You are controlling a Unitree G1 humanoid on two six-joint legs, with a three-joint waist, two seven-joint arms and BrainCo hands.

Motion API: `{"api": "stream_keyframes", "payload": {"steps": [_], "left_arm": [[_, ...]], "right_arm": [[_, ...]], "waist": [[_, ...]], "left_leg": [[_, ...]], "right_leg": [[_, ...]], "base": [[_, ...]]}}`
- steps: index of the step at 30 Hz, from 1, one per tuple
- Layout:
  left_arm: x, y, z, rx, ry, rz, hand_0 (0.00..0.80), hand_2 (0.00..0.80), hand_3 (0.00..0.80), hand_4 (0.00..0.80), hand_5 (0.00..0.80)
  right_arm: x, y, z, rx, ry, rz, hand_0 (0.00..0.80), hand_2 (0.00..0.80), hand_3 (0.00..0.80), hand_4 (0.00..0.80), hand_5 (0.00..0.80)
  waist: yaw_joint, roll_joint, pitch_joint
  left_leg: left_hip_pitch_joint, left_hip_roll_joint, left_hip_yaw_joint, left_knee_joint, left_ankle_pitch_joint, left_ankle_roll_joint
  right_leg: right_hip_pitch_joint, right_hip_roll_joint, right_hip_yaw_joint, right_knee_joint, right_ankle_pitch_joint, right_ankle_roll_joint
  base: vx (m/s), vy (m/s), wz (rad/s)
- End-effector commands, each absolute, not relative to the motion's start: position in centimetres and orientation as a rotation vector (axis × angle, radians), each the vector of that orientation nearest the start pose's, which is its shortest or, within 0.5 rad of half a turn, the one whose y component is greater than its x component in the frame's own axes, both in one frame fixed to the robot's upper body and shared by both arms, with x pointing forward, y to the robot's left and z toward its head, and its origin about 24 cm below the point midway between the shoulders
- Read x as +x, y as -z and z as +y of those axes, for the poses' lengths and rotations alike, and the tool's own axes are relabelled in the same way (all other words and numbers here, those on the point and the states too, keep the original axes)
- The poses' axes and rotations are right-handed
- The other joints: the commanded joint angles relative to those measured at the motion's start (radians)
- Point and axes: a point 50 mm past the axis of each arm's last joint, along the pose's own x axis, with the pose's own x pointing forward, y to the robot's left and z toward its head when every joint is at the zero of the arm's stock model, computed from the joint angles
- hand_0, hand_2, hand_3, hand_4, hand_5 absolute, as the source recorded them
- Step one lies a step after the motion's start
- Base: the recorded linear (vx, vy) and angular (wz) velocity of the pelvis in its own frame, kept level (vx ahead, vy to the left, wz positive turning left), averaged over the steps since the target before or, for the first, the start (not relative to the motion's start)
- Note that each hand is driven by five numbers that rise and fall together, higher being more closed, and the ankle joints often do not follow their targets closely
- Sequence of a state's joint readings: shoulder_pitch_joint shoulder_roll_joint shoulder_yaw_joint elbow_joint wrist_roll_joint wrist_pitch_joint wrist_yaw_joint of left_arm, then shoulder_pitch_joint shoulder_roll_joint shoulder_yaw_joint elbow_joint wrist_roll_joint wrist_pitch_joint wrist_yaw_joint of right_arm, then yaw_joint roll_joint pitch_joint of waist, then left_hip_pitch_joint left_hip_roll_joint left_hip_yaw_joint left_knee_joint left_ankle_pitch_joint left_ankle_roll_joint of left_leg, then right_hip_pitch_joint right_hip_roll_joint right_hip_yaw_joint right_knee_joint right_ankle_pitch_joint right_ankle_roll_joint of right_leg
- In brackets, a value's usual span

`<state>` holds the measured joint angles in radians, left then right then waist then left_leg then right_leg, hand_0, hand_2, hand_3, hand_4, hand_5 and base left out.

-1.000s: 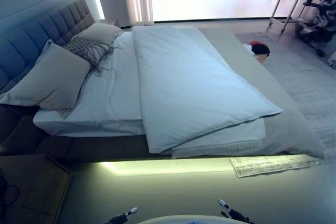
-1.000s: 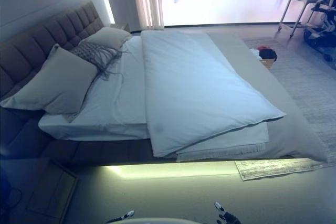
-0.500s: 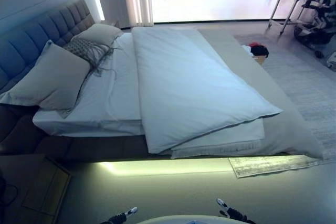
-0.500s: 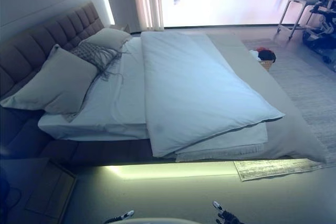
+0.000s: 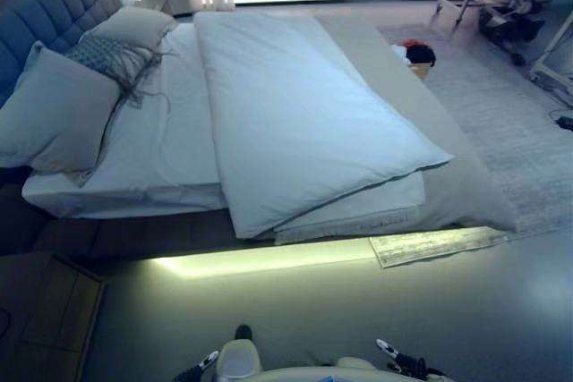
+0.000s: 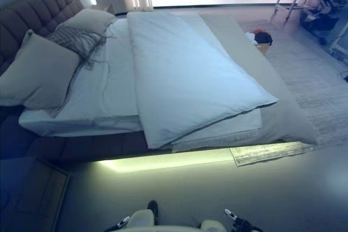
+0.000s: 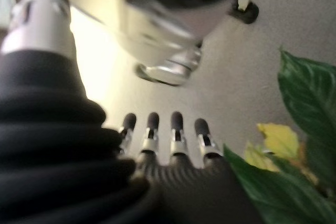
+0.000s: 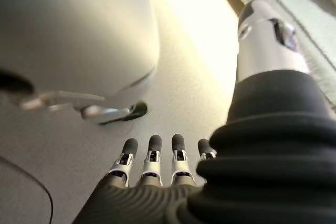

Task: Make the bed neatly

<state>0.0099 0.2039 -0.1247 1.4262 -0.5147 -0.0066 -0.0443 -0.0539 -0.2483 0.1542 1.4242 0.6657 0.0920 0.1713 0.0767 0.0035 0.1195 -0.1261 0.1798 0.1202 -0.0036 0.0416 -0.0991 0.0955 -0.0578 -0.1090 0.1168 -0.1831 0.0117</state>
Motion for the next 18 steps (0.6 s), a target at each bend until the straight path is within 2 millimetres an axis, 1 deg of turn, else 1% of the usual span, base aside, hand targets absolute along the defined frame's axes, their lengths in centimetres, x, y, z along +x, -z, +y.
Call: {"api": "stream_keyframes", "payload": {"steps": [1,3,4,5,7,8,9,10,12,14,15,16,18], "left_arm": [[3.1,17.3,22.9,-0.174,-0.396,1.361,0.000,0.000,0.000,0.000,0.000],[3.4,17.2,23.4,-0.136,-0.368,1.374,0.000,0.000,0.000,0.000,0.000],[3.6,17.1,23.7,-0.105,-0.348,1.381,0.000,0.000,0.000,0.000,0.000],[3.9,17.0,23.9,-0.085,-0.336,1.381,0.000,0.000,0.000,0.000,0.000],[4.8,16.8,24.2,-0.048,-0.314,1.364,0.000,0.000,0.000,0.000,0.000],[5.4,16.7,24.4,-0.027,-0.295,1.351,0.000,0.000,0.000,0.000,0.000],[6.0,16.6,24.6,-0.014,-0.284,1.340,0.000,0.000,0.000,0.000,0.000],[6.7,16.4,24.8,-0.001,-0.272,1.322,0.000,0.000,0.000,0.000,0.000],[7.8,16.2,25.0,-0.007,-0.280,1.285,0.000,0.000,0.000,0.000,0.000],[9.1,15.9,25.0,-0.013,-0.280,1.249,0.000,0.000,0.000,0.000,0.000],[9.7,15.8,25.0,-0.010,-0.276,1.234,0.000,0.000,0.000,0.000,0.000],[10.1,15.7,24.9,-0.007,-0.270,1.223,0.000,0.000,0.000,0.000,0.000],[10.5,15.6,24.9,-0.010,-0.260,1.213,0.000,0.000,0.000,0.000,0.000]], "right_arm": [[7.8,16.7,-22.3,0.405,0.273,1.280,0.000,0.000,0.000,0.000,0.000],[8.1,16.8,-21.7,0.425,0.275,1.262,0.000,0.000,0.000,0.000,0.000],[8.4,16.8,-21.5,0.443,0.288,1.241,0.000,0.000,0.000,0.000,0.000],[8.7,16.7,-21.4,0.455,0.297,1.229,0.000,0.000,0.000,0.000,0.000],[9.2,16.7,-21.3,0.461,0.313,1.211,0.000,0.000,0.000,0.000,0.000],[9.4,16.6,-21.2,0.458,0.310,1.203,0.000,0.000,0.000,0.000,0.000],[9.7,16.6,-21.2,0.455,0.299,1.197,0.000,0.000,0.000,0.000,0.000],[9.9,16.5,-21.1,0.455,0.289,1.192,0.000,0.000,0.000,0.000,0.000],[10.2,16.5,-21.0,0.447,0.290,1.191,0.000,0.000,0.000,0.000,0.000],[10.3,16.4,-21.3,0.456,0.300,1.182,0.000,0.000,0.000,0.000,0.000],[10.4,16.4,-21.4,0.462,0.308,1.177,0.000,0.000,0.000,0.000,0.000],[10.4,16.3,-21.6,0.465,0.313,1.173,0.000,0.000,0.000,0.000,0.000],[10.2,16.3,-21.7,0.468,0.321,1.174,0.000,0.000,0.000,0.000,0.000]], "waist": [[0.043,-0.001,-0.050],[0.046,-0.016,-0.062],[0.045,-0.022,-0.068],[0.043,-0.026,-0.072],[0.043,-0.030,-0.082],[0.039,-0.028,-0.085],[0.032,-0.025,-0.088],[0.022,-0.018,-0.090],[0.002,-0.007,-0.088],[-0.017,0.007,-0.078],[-0.027,0.009,-0.068],[-0.040,0.003,-0.057],[-0.062,-0.010,-0.045]], "left_leg": [[-0.030,-0.044,-0.028,-0.069,0.151,0.009],[-0.003,-0.074,-0.037,-0.055,0.112,0.039],[0.007,-0.090,-0.038,-0.046,0.093,0.056],[0.012,-0.103,-0.034,-0.038,0.080,0.067],[0.017,-0.135,-0.028,-0.026,0.058,0.094],[0.022,-0.149,-0.024,-0.020,0.050,0.107],[0.032,-0.159,-0.024,-0.024,0.046,0.114],[0.045,-0.166,-0.023,-0.029,0.042,0.120],[0.073,-0.168,-0.010,-0.041,0.041,0.115],[0.105,-0.164,-0.005,-0.050,0.033,0.104],[0.121,-0.165,-0.006,-0.053,0.026,0.100],[0.134,-0.173,-0.004,-0.052,0.009,0.099],[0.164,-0.188,0.003,-0.050,-0.031,0.097]], "right_leg": [[0.293,-0.094,-0.014,-0.065,-0.034,0.099],[0.271,-0.138,-0.033,-0.037,0.013,0.122],[0.256,-0.158,-0.041,-0.010,0.049,0.130],[0.243,-0.173,-0.044,0.017,0.080,0.133],[0.212,-0.211,-0.048,0.107,0.171,0.136],[0.186,-0.216,-0.042,0.153,0.208,0.136],[0.151,-0.210,-0.034,0.172,0.228,0.133],[0.106,-0.188,-0.034,0.173,0.225,0.126],[0.032,-0.151,-0.048,0.136,0.198,0.111],[-0.050,-0.126,-0.058,0.058,0.189,0.100],[-0.095,-0.117,-0.058,0.015,0.211,0.101],[-0.141,-0.112,-0.053,-0.033,0.255,0.112],[-0.214,-0.121,-0.056,-0.117,0.352,0.136]], "base": [[0.511,0.391,-0.10],[0.414,0.362,-0.32],[0.360,0.338,-0.19],[0.339,0.325,0.02],[0.299,0.293,0.18],[0.270,0.259,0.21],[0.265,0.237,0.14],[0.231,0.175,0.10],[0.195,0.102,0.14],[0.140,0.004,0.04],[0.136,-0.063,-0.12],[0.137,-0.093,-0.15],[0.192,-0.108,-0.06]]}}
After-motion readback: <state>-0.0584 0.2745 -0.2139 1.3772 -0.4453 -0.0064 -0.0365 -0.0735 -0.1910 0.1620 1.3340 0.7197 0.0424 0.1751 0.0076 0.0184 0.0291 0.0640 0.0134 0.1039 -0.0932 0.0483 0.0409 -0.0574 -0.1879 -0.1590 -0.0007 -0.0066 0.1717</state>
